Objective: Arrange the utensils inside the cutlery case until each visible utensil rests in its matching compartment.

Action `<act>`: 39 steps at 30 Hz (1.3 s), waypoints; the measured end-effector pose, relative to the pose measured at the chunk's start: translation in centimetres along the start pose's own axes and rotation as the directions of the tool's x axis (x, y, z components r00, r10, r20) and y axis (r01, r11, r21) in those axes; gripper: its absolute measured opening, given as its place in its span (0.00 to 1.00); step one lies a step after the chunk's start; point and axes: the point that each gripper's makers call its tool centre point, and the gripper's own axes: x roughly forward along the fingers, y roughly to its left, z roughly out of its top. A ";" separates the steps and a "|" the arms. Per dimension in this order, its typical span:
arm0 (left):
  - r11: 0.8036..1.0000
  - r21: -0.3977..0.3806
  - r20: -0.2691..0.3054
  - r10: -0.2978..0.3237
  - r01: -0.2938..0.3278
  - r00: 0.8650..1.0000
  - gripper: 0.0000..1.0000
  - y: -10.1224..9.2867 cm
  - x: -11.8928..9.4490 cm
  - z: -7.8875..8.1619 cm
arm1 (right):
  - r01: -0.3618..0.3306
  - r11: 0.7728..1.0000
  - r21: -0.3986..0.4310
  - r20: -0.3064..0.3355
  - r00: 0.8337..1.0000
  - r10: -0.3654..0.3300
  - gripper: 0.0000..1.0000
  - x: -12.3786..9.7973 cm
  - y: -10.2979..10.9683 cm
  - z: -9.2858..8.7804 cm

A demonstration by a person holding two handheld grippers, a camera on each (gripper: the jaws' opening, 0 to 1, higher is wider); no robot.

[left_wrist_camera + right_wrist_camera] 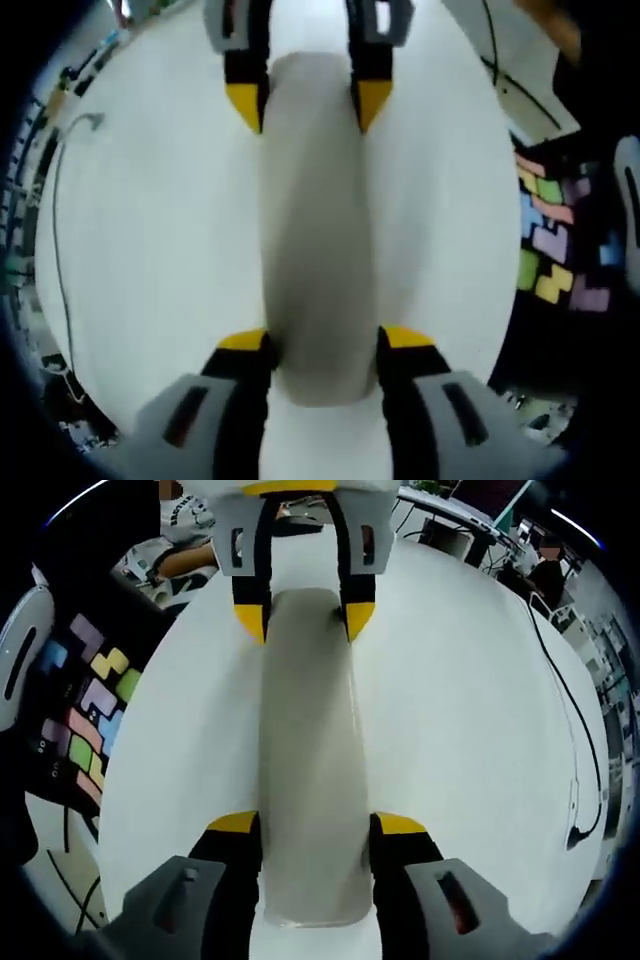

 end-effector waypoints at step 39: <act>0.980 0.199 0.141 -0.011 -0.018 0.990 0.42 4.4 -3.9 6.6 | 0.202 0.969 0.146 0.046 0.977 -0.210 0.43 -6.3 -1.8 -3.6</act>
